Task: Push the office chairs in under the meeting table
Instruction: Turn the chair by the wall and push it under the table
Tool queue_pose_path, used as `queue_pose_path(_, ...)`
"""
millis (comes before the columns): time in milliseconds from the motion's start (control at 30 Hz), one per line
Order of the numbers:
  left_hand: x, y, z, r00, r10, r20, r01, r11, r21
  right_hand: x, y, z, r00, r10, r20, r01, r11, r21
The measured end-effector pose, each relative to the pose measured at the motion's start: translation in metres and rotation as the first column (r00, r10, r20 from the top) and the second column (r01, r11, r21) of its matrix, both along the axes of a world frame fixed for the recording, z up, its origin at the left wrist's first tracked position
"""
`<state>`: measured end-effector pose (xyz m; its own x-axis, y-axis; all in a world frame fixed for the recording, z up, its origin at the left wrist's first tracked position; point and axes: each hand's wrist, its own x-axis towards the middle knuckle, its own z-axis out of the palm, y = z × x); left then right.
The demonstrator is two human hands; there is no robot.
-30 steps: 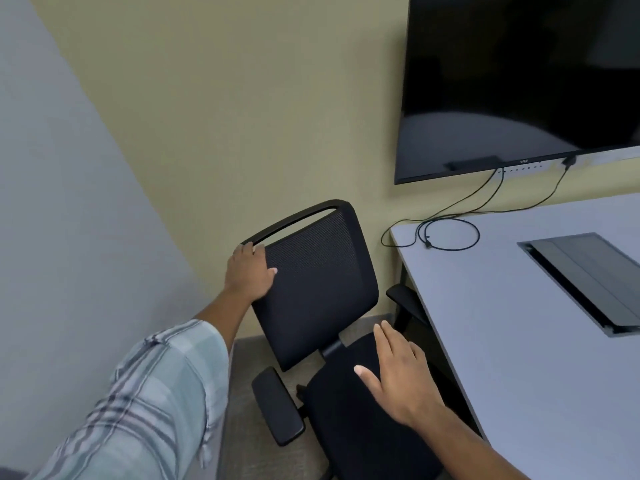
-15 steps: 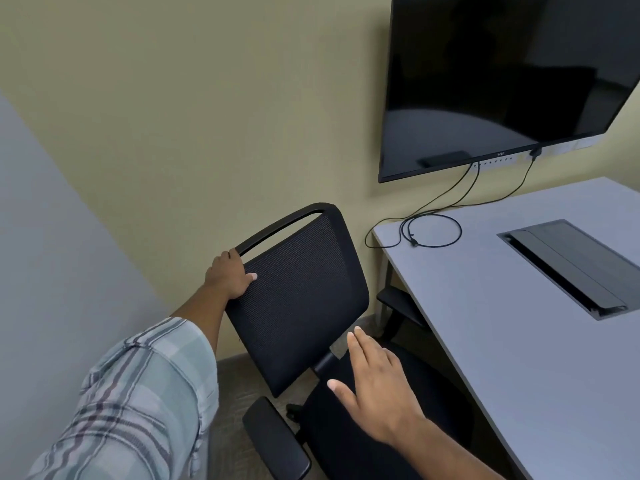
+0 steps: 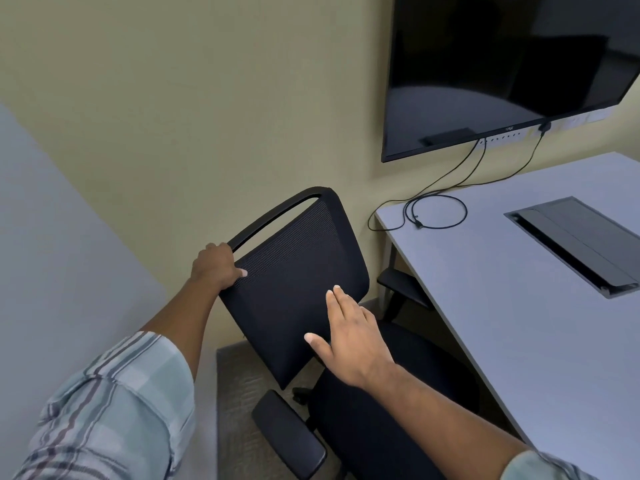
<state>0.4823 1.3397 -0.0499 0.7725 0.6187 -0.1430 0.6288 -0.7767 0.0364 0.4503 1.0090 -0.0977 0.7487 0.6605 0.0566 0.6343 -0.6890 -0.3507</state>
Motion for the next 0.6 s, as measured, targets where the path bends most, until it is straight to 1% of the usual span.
queue_pose_path(233, -0.045, 0.007, 0.015, 0.995, -0.02, -0.095, 0.018, 1.0, -0.022, -0.018, 0.054, 0.004, 0.994, 0.038, -0.099, -0.027, 0.994, 0.105)
queue_pose_path(400, -0.079, 0.006, 0.025, 0.98, 0.006, -0.2, -0.028, 0.994, -0.105, -0.043, 0.085, 0.005, 0.966, 0.06, -0.251, -0.014, 0.983, 0.182)
queue_pose_path(467, -0.094, 0.006, 0.028, 0.964, 0.027, -0.265, -0.085, 0.974, -0.208, -0.056, 0.093, 0.004, 0.943, 0.056, -0.329, 0.01, 0.981, 0.196)
queue_pose_path(533, -0.109, 0.011, 0.032, 0.951, 0.036, -0.307, -0.153, 0.919, -0.364, -0.07, 0.1, 0.004, 0.913, 0.051, -0.404, 0.034, 0.979, 0.201)
queue_pose_path(567, -0.116, 0.014, 0.033, 0.96, 0.048, -0.277, -0.174, 0.875, -0.452, -0.079, 0.103, 0.005, 0.894, 0.057, -0.444, 0.038, 0.978, 0.203)
queue_pose_path(600, -0.122, 0.018, 0.034, 0.975, 0.077, -0.208, -0.181, 0.822, -0.54, -0.089, 0.106, 0.005, 0.874, 0.068, -0.481, 0.036, 0.978, 0.205)
